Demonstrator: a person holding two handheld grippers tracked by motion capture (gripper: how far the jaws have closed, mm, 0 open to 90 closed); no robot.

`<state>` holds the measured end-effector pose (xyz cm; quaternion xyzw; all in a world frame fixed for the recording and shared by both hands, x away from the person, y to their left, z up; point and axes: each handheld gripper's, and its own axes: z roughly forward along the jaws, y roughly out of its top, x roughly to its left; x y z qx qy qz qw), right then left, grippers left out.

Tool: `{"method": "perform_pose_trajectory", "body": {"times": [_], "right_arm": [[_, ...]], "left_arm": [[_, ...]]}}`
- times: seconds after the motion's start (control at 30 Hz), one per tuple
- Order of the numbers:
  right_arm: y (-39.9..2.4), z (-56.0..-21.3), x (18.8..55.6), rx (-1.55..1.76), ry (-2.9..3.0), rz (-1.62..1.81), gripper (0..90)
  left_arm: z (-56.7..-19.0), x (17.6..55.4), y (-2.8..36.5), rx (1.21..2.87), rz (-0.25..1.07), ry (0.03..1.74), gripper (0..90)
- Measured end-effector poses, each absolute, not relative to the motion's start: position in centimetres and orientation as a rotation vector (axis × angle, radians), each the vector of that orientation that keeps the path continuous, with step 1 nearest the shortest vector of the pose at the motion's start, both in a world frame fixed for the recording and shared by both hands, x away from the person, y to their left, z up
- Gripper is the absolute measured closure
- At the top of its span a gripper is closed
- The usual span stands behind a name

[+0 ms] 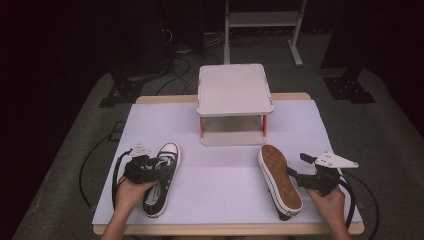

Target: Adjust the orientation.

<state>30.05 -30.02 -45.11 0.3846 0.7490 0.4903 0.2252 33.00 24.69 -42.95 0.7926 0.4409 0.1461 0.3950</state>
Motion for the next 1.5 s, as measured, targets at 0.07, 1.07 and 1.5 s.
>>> {"method": "perform_pose_trajectory", "body": {"times": [0.07, 1.07, 1.5], "right_arm": [[-30.0, -45.1, 30.1, 1.059, 2.067, 1.351, 22.8], [-29.7, -45.2, 30.0, 1.054, 2.076, 1.345, 22.8], [-29.7, -45.3, 30.1, 1.056, 2.080, 1.342, 22.8]], "left_arm": [[-42.8, 32.8, 24.6, 2.011, 0.385, 1.121, 41.0], [-42.7, 33.2, 26.1, 1.863, 0.166, 1.100, 74.1], [-43.2, 33.8, 27.4, 1.734, 0.015, 1.139, 77.5]]}}
